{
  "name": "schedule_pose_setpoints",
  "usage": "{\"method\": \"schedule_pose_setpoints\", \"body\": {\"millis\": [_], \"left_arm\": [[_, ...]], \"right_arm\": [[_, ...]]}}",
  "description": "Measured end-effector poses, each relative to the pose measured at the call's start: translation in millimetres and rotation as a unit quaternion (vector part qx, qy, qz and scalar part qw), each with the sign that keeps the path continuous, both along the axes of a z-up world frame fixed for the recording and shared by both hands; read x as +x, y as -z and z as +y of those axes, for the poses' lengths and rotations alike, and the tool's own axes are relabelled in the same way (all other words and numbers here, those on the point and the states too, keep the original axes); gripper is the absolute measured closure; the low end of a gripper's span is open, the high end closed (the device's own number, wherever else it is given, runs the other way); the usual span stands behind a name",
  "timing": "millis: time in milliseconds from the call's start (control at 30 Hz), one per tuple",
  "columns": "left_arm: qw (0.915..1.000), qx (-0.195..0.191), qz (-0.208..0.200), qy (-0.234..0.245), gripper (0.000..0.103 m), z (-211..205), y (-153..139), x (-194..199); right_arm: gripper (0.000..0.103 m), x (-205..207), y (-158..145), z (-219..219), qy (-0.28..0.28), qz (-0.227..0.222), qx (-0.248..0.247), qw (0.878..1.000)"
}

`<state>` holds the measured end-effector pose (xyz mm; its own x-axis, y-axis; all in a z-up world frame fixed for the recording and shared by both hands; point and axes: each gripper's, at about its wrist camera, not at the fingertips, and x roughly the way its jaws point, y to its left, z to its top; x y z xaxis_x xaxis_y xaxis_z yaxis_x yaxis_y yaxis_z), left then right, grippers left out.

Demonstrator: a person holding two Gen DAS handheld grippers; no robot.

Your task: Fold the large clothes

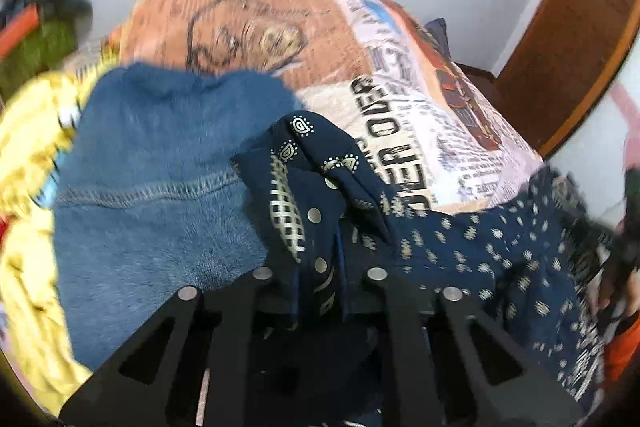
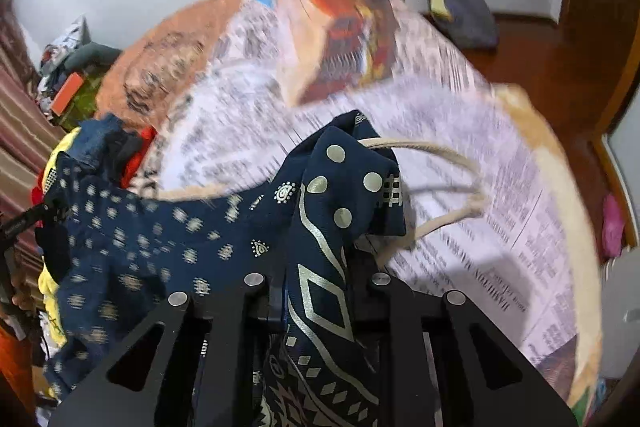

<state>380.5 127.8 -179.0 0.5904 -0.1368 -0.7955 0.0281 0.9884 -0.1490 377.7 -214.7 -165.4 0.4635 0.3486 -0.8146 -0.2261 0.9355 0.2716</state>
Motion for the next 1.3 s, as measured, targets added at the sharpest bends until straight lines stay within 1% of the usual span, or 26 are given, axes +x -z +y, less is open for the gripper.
{"method": "schedule_pose_setpoints", "body": {"millis": [133, 167, 267, 367, 433, 500, 600, 633, 700, 800, 867, 933, 967, 1067, 1133, 1167, 1200, 1300], "left_arm": [[0.9986, 0.018, -0.047, 0.013, 0.097, -14, -37, -21], [0.9978, 0.017, -0.062, 0.013, 0.097, -15, -50, -27], [0.9956, 0.014, -0.093, 0.003, 0.100, -8, -78, -36], [0.9942, 0.013, -0.105, -0.021, 0.101, 10, -94, -32], [0.9938, 0.012, -0.105, -0.036, 0.101, 25, -96, -27], [0.9937, 0.017, -0.094, -0.058, 0.101, 43, -91, -13], [0.9930, 0.013, -0.076, -0.089, 0.101, 70, -77, 6], [0.9924, 0.005, -0.070, -0.101, 0.101, 82, -71, 14], [0.9912, 0.004, -0.060, -0.118, 0.101, 96, -58, 29], [0.9904, 0.014, -0.029, -0.134, 0.101, 112, -28, 52], [0.9897, 0.035, -0.006, -0.139, 0.100, 114, -6, 64], [0.9892, 0.047, 0.011, -0.138, 0.100, 116, 13, 73], [0.9889, 0.052, 0.023, -0.137, 0.100, 116, 25, 77], [0.9881, 0.064, 0.043, -0.133, 0.098, 115, 48, 83], [0.9883, 0.072, 0.045, -0.126, 0.097, 111, 51, 81], [0.9885, 0.078, 0.042, -0.122, 0.097, 109, 49, 80], [0.9883, 0.083, 0.043, -0.120, 0.094, 108, 48, 79], [0.9883, 0.087, 0.052, -0.114, 0.088, 106, 44, 72]], "right_arm": [[0.087, -3, -35, 8, -0.013, -0.041, 0.016, 0.999], [0.087, -2, -40, 11, -0.017, -0.047, 0.017, 0.999], [0.087, 2, -59, 24, -0.025, -0.076, 0.010, 0.997], [0.087, 14, -71, 33, -0.029, -0.087, 0.019, 0.996], [0.087, 26, -75, 39, -0.031, -0.091, 0.022, 0.995], [0.087, 39, -74, 47, -0.034, -0.093, 0.026, 0.995], [0.087, 62, -68, 58, -0.038, -0.085, 0.030, 0.995], [0.087, 72, -64, 63, -0.040, -0.082, 0.027, 0.995], [0.087, 85, -56, 73, -0.042, -0.078, 0.015, 0.996], [0.087, 109, -30, 86, -0.043, -0.047, 0.000, 0.998], [0.087, 121, -7, 93, -0.040, -0.028, -0.027, 0.998], [0.087, 129, 11, 92, -0.036, -0.014, -0.046, 0.998], [0.086, 131, 18, 89, -0.035, -0.006, -0.047, 0.998], [0.078, 134, 35, 77, -0.031, 0.008, -0.038, 0.999], [0.070, 132, 37, 70, -0.027, 0.012, -0.035, 0.999], [0.068, 132, 35, 67, -0.025, 0.015, -0.032, 0.999], [0.066, 132, 32, 64, -0.023, 0.018, -0.029, 0.999], [0.065, 125, 25, 58, -0.019, 0.031, -0.036, 0.999]]}}
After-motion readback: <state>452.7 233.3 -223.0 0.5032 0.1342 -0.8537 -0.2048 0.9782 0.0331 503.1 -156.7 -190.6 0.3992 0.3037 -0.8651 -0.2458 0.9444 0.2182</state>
